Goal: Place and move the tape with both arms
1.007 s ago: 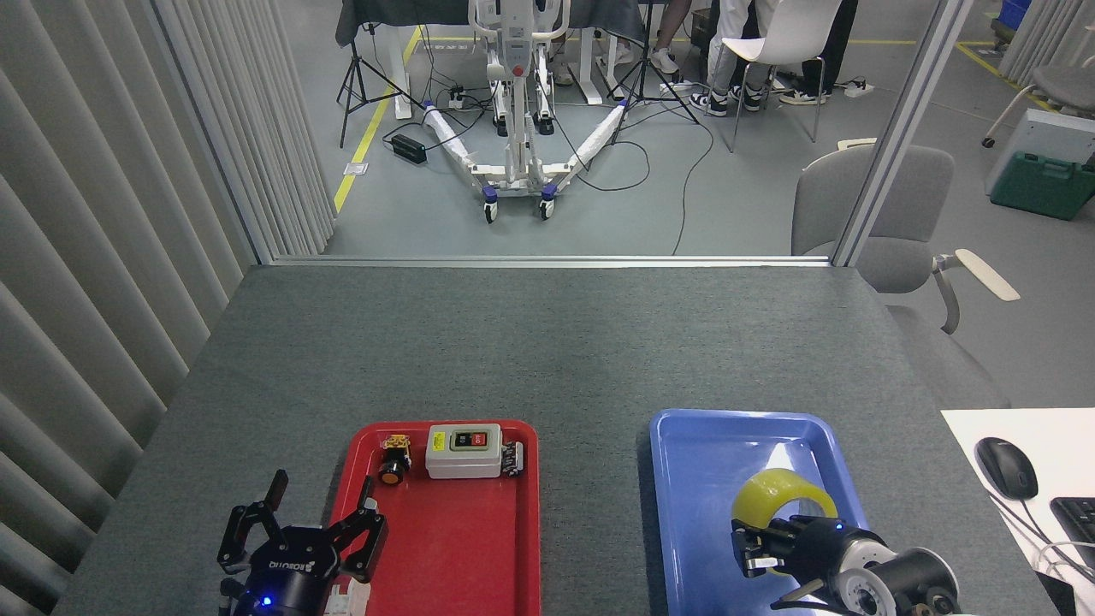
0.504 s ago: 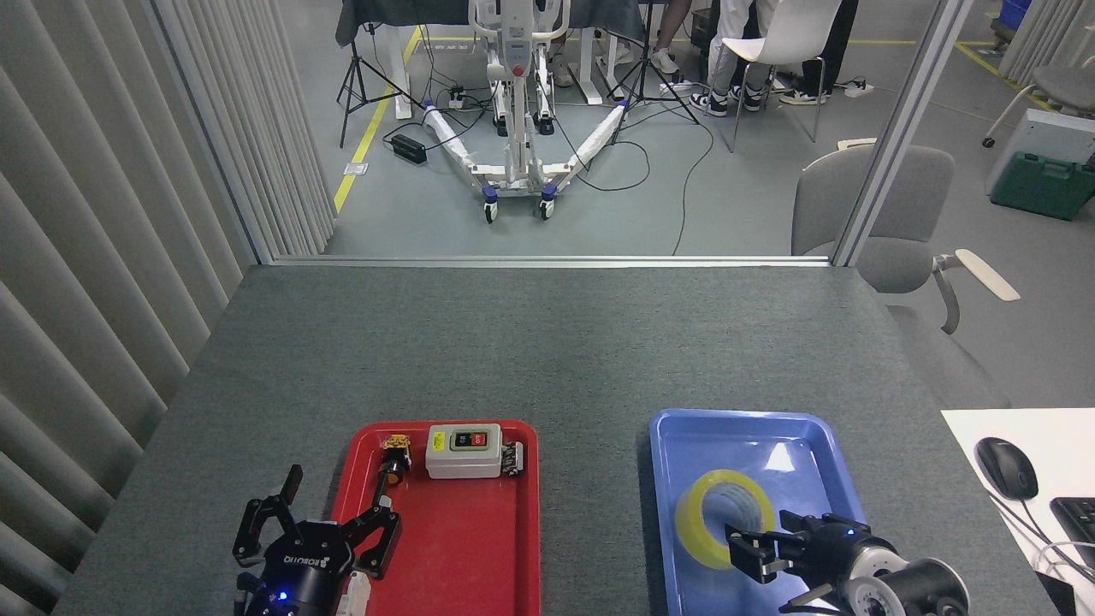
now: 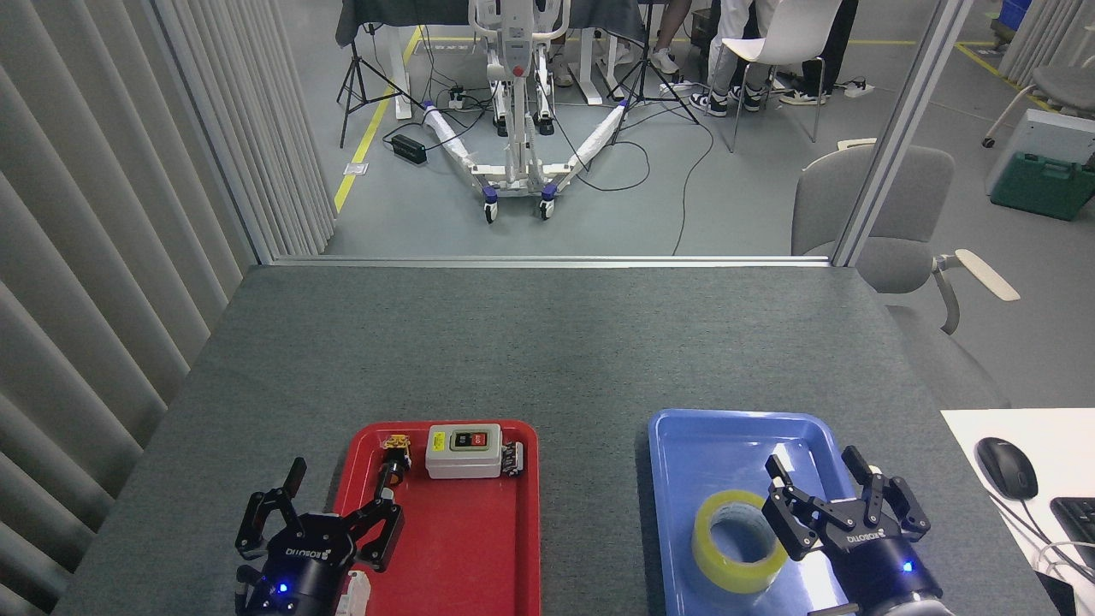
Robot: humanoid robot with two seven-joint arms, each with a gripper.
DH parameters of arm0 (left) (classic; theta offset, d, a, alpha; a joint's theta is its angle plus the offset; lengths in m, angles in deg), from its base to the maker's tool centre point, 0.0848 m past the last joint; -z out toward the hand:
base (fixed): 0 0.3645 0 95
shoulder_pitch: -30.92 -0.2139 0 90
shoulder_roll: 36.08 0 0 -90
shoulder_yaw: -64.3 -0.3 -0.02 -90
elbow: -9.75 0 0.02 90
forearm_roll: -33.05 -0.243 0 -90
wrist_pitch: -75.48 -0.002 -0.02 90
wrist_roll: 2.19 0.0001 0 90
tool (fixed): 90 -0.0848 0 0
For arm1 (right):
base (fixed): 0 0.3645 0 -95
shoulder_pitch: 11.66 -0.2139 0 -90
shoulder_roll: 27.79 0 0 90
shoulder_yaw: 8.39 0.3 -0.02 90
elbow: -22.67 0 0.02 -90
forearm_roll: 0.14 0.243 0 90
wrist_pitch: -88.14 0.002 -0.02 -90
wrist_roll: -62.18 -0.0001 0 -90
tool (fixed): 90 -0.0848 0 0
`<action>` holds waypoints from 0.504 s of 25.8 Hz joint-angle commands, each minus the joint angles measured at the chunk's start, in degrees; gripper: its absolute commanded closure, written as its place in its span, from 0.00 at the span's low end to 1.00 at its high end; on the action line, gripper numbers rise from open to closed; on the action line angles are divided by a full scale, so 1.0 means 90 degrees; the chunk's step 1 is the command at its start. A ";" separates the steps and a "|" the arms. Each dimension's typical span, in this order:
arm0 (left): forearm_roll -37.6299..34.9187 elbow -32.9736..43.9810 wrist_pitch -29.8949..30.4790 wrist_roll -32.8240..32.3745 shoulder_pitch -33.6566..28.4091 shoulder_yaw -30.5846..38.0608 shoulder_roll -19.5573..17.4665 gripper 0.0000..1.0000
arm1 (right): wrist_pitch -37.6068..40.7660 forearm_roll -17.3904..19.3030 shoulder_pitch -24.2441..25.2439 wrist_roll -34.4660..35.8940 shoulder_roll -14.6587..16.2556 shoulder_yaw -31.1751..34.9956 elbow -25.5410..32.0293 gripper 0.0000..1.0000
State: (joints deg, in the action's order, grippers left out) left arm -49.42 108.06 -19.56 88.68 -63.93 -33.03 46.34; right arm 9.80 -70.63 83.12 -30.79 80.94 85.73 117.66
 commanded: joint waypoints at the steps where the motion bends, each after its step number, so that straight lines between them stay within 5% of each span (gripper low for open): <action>1: 0.0071 0.0063 0.0003 0.0080 -0.0047 0.0014 -0.0027 0.00 | -0.0895 -0.0508 0.0259 0.0789 -0.0100 -0.0204 -0.0008 0.04; 13: 0.0071 0.0063 0.0003 0.0089 -0.0086 0.0004 -0.0067 0.00 | -0.1510 -0.0606 0.0328 0.0740 -0.0168 -0.0507 0.0002 0.04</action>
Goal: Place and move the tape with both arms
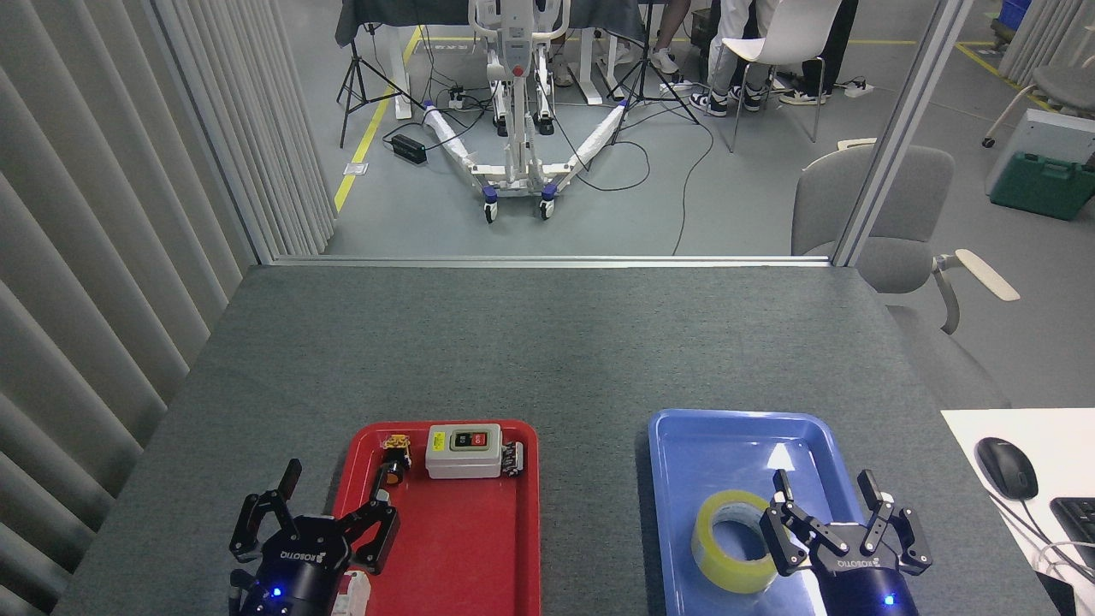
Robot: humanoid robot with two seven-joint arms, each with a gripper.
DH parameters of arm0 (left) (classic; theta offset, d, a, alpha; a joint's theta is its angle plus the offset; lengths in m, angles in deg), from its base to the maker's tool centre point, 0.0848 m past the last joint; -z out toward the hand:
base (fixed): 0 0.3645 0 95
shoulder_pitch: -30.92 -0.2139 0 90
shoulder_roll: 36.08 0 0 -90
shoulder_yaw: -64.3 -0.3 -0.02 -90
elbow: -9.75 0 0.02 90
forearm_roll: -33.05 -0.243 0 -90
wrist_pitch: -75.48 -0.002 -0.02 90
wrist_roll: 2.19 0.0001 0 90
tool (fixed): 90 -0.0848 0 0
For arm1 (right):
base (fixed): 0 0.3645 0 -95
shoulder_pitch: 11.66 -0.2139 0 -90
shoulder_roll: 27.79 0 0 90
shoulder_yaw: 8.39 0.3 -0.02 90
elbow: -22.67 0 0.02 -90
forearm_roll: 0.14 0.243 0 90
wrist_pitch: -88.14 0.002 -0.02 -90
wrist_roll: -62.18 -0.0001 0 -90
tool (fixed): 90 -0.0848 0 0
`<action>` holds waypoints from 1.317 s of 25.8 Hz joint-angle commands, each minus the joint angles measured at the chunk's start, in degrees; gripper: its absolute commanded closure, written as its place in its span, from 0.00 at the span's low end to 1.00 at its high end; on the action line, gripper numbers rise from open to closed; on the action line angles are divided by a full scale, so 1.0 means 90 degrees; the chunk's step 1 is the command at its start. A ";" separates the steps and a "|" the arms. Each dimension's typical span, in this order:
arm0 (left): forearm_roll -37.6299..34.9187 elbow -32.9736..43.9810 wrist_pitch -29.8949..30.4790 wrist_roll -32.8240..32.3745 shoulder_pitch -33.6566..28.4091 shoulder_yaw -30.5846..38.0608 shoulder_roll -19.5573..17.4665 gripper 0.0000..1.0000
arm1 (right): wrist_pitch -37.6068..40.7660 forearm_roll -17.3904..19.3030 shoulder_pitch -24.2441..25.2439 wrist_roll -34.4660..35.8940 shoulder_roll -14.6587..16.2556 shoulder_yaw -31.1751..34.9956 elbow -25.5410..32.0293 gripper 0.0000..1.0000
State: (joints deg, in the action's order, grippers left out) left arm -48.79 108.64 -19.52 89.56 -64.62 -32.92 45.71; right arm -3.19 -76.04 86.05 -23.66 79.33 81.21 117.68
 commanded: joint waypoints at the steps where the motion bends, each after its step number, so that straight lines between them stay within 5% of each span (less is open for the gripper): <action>1: 0.0001 -0.0002 -0.0001 -0.0008 -0.0009 0.0002 -0.0006 0.00 | -0.0097 -0.0004 0.0003 -0.0052 0.0011 -0.0005 0.0001 0.04; 34: 0.0030 -0.0041 0.0067 -0.0028 -0.0049 0.0022 0.0014 0.00 | -0.0019 0.0025 0.0052 -0.0628 0.0021 0.0034 0.0011 0.00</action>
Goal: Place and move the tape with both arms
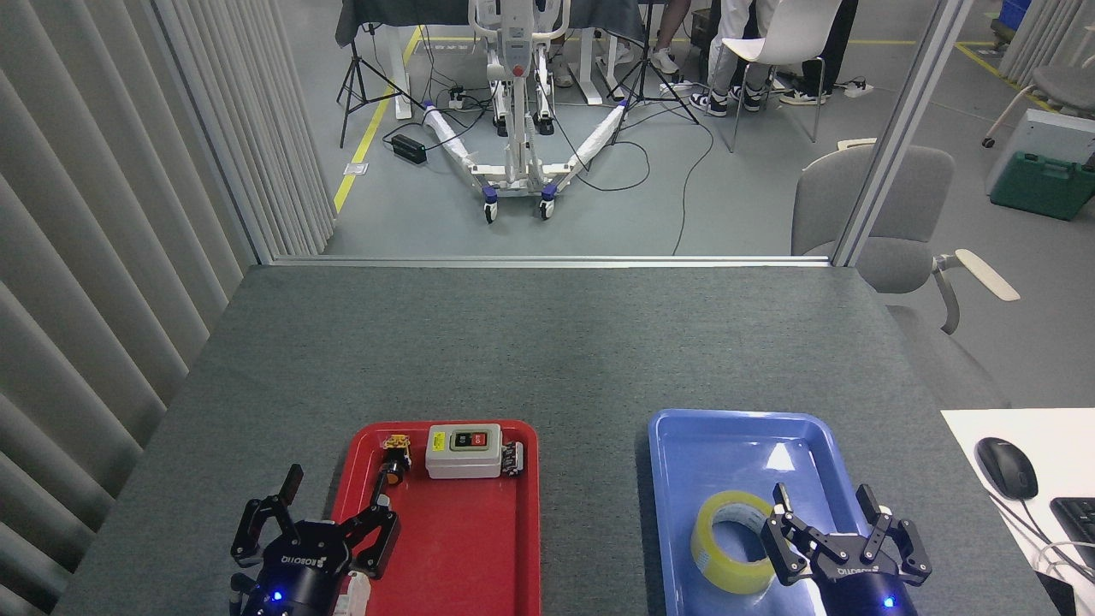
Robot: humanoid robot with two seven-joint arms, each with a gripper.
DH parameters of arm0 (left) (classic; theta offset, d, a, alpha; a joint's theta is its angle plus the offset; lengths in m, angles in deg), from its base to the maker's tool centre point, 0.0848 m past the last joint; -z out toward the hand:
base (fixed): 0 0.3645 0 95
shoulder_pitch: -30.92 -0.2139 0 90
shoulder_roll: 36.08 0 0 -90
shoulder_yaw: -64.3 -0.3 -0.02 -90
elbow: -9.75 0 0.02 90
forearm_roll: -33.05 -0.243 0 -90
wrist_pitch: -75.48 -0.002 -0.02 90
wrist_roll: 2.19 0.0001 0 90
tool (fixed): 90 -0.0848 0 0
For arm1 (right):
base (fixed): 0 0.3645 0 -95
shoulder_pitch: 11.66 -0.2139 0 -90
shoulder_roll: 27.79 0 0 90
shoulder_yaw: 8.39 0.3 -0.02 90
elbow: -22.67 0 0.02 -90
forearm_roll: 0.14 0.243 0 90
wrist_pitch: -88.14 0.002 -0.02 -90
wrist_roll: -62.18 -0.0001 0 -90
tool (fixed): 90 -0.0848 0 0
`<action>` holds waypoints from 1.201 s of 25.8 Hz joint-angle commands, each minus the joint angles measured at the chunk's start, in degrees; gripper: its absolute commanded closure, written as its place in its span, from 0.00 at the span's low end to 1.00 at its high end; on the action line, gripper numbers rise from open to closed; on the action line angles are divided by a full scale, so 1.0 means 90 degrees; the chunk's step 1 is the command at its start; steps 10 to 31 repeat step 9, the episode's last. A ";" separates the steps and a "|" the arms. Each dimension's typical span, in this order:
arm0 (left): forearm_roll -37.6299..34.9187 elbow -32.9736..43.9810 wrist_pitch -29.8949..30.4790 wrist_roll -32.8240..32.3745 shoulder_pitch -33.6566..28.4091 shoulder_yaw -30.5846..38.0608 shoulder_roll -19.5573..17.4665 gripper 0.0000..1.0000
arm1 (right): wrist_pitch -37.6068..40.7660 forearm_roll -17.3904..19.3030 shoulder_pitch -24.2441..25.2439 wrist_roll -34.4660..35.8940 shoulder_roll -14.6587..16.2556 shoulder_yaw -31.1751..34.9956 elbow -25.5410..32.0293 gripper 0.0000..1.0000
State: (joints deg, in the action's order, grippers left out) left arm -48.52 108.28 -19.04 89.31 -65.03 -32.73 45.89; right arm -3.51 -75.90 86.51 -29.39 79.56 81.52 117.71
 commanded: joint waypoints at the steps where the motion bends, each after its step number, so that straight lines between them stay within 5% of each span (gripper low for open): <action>1: 0.0000 -0.0001 0.0014 0.0000 -0.0003 0.0000 -0.0007 0.00 | 0.0027 0.0010 0.0000 0.0009 -0.0015 0.0000 0.0017 0.00; 31: 0.0000 -0.0001 0.0014 -0.0020 -0.0003 0.0000 -0.0007 0.00 | 0.0017 0.0010 0.0000 0.0009 -0.0044 0.0000 0.0017 0.00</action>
